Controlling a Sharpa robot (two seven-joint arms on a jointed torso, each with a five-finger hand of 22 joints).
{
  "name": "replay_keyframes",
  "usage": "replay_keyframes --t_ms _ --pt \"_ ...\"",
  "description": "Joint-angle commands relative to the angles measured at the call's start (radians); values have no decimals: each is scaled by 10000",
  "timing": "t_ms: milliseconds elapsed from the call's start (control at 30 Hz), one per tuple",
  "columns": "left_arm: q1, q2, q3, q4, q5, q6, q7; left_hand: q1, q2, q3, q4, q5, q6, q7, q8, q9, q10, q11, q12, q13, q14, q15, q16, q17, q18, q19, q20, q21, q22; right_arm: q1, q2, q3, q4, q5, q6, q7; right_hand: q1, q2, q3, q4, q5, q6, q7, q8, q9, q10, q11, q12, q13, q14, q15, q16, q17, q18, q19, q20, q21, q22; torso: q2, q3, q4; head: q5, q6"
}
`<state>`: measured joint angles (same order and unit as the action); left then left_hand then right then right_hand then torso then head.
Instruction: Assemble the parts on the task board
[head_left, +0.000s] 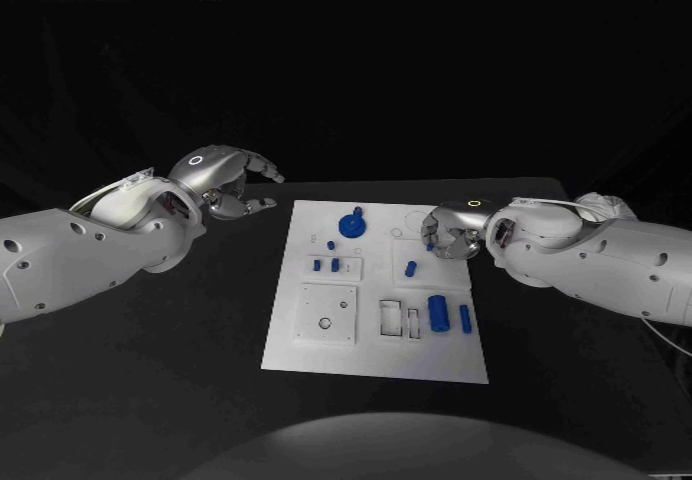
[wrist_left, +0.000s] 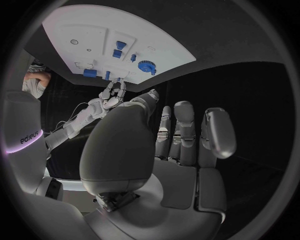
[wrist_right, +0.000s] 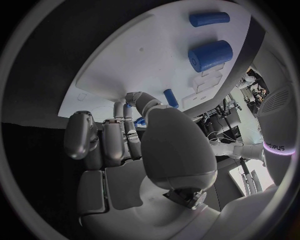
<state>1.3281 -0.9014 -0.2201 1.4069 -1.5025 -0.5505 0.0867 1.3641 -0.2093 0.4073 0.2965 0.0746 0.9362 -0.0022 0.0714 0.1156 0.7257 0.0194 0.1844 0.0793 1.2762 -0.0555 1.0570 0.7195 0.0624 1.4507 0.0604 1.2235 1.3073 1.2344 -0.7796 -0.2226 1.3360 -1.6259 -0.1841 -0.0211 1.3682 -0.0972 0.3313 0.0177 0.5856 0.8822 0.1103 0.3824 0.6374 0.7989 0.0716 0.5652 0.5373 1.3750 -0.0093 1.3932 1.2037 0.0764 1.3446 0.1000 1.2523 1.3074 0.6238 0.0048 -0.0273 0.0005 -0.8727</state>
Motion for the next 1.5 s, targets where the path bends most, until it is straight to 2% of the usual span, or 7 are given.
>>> replay_keyframes --t_ms 33,367,633,867,1200,1400,1500 --pt "-3 29 6 3 19 243 -72 25 54 48 -8 -55 22 16 -32 -10 71 -24 56 -16 -75 -4 -52 -8 80 -34 -47 -30 1708 -47 49 -4 -36 170 -36 201 -109 64 -2 -74 -132 -101 -4 73 218 19 -4 59 30 -36 -31 -1 -18 21 -37 -22 -23 1602 4 4 11 24 1" --pt "-76 90 6 -48 47 377 -124 15 69 55 -9 -57 14 6 -40 -17 69 -11 58 -22 -97 -1 -76 -47 85 -44 -46 -56 1702 -106 121 -3 -143 386 -109 268 -220 140 2 -65 -371 -105 -20 217 521 68 -13 160 97 -21 -11 19 -16 14 -19 -2 -3 1607 -11 -2 19 54 1" --pt "-144 174 6 -113 59 396 -119 11 80 60 -9 -56 9 0 -44 -22 69 -3 59 -26 -105 2 -82 -58 85 -47 -45 -61 1701 -113 12 -1 -120 550 -505 394 -282 172 30 -85 -167 2 -25 377 785 308 -65 290 142 43 -8 70 43 0 37 3 67 1629 -22 -3 14 129 1" --pt "-167 201 6 -120 63 406 -123 8 99 70 -10 -54 5 -5 -48 -28 70 7 63 -30 -118 7 -94 -78 88 -54 -42 -79 1696 -57 -249 38 164 703 -979 488 -337 163 49 -103 -41 113 -49 486 978 547 -111 371 153 121 11 127 120 -23 118 16 170 1660 -26 -11 9 158 1" --pt "-177 225 5 -145 68 471 -157 6 112 77 -12 -54 -1 -8 -52 -34 83 15 72 -32 -133 12 -108 -102 90 -61 -39 -93 1693 374 -566 75 742 757 -1110 344 -386 144 50 -100 -39 190 -73 531 1068 706 -140 402 145 147 12 141 123 -28 146 21 200 1666 -31 -9 12 159 1" --pt "-180 241 4 -157 70 542 -184 10 116 83 -16 -57 -12 -11 -58 -40 98 21 82 -32 -144 17 -117 -119 91 -66 -37 -106 1690 663 -739 78 1197 818 -728 134 -420 119 44 -91 -57 199 -84 528 1088 739 -136 392 133 142 24 133 101 -25 140 24 189 1661 -44 -4 27 241 1" --pt "-191 242 3 -180 70 588 -194 27 112 89 -23 -63 -28 -8 -65 -49 109 19 91 -35 -162 21 -133 -146 95 -75 -33 -127 1684 765 -702 79 1544 907 -428 29 -425 111 55 -95 -81 185 -87 509 1094 776 -123 387 123 144 41 133 99 -27 141 33 188 1661 -51 2 -8 316 1"
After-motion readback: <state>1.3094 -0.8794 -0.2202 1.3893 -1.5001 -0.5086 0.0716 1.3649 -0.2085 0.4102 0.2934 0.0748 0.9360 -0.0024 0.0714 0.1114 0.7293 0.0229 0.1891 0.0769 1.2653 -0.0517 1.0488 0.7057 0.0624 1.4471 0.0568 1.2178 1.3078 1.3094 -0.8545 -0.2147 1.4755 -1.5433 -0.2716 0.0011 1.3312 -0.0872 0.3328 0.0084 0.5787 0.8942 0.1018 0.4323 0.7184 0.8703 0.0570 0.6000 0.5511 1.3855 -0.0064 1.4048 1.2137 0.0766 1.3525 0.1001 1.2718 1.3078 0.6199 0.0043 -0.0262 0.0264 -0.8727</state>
